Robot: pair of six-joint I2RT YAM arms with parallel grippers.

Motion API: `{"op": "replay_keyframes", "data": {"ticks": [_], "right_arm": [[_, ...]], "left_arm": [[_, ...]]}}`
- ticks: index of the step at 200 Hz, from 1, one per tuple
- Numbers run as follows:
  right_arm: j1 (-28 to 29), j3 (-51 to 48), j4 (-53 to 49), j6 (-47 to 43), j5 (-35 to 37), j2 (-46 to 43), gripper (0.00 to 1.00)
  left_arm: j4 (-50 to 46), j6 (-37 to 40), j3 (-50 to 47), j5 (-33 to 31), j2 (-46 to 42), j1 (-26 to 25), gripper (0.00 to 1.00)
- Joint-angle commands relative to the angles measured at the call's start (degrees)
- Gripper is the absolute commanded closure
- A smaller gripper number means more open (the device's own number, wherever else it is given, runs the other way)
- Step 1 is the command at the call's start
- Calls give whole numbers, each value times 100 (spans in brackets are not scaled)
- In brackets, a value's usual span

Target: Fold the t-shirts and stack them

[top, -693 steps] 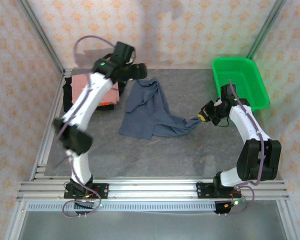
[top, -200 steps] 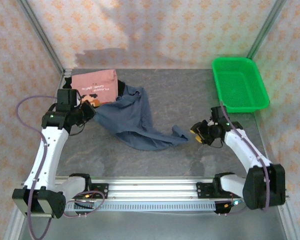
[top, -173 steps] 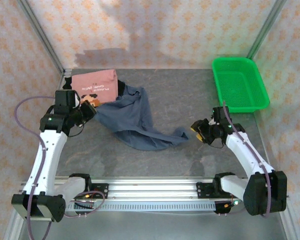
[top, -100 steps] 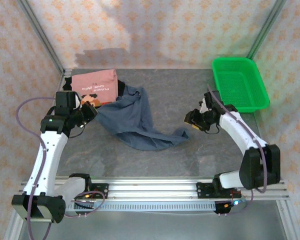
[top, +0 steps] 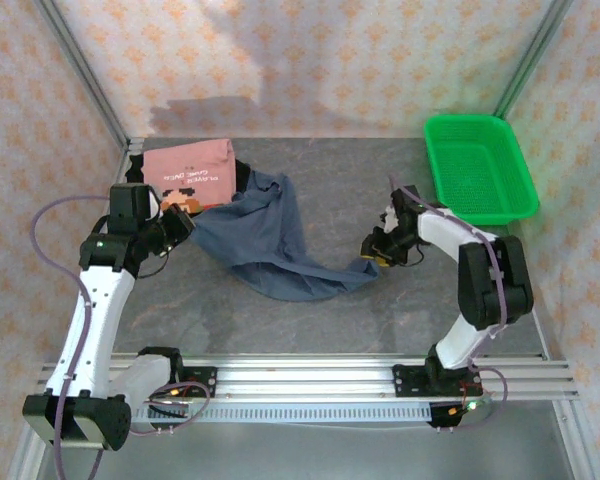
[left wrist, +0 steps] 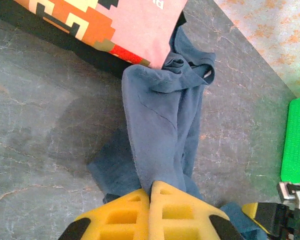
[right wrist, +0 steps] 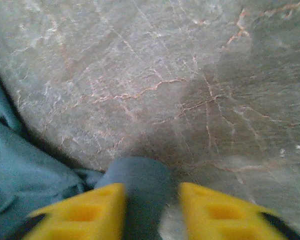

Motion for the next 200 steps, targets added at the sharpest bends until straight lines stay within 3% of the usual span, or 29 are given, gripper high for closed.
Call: {"op": "replay_keyframes", "data": {"ticks": [1, 39, 91, 200], "right_arm": [[-37, 152, 180, 371, 104, 125, 100], [-838, 591, 401, 1254, 254, -531, 100], [-1331, 1601, -532, 1145, 43, -555, 100], [-1468, 1914, -806, 1046, 315, -848, 100]], "left_arm": [[-42, 117, 153, 50, -96, 49, 100], [174, 42, 1316, 26, 306, 48, 100], [62, 274, 3345, 191, 1307, 50, 100], [145, 325, 3492, 145, 1407, 47, 100]]}}
